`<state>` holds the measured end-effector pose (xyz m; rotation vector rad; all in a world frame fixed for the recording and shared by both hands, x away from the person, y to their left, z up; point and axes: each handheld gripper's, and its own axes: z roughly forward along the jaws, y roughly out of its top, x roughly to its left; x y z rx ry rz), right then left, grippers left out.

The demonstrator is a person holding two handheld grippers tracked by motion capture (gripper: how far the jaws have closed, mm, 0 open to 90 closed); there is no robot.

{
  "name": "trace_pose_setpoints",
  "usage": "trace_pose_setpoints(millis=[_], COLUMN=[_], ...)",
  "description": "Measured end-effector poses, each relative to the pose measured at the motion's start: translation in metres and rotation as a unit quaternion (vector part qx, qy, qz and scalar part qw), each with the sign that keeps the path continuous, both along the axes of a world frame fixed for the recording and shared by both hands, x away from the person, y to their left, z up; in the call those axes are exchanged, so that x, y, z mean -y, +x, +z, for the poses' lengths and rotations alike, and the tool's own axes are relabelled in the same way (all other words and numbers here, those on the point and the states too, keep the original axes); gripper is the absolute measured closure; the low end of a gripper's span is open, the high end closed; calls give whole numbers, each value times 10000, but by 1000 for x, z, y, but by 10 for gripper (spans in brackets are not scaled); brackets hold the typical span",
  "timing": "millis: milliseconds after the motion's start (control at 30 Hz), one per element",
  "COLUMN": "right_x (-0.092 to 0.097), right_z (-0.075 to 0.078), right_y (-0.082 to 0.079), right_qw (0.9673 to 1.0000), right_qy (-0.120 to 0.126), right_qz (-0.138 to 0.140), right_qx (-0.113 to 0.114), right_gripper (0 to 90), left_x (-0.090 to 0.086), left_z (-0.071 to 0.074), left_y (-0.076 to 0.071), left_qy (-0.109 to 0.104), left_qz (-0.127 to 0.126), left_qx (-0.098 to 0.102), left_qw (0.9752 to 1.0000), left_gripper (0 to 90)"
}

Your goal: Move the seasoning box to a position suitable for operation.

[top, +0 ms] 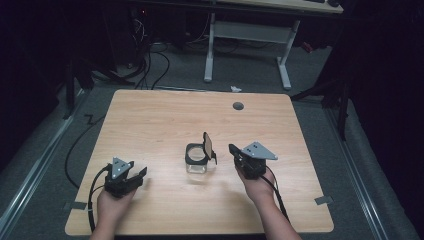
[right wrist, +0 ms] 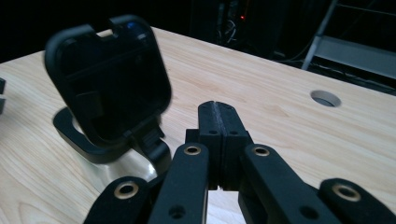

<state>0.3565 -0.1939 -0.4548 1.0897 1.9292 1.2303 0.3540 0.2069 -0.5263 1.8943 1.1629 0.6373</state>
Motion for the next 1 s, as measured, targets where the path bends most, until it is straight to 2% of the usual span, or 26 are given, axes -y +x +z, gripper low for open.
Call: trace_pose_setpoints(millis=[200, 533, 1000], right_x=[-15, -40, -51], right_z=[7, 13, 22], right_y=[7, 17, 19], right_qw=[9998, 9992, 9986], right_qy=[-62, -11, -22], right_qz=[185, 411, 522], right_qx=[31, -16, 105], right_gripper=[900, 900, 900], left_x=[-2, -5, -5], left_z=[1, 2, 2], left_y=[0, 0, 0], left_qy=[-34, -45, -34], left_qz=[20, 39, 43], left_qx=[19, 32, 32], left_qw=[10000, 10000, 10000], left_gripper=[445, 445, 446])
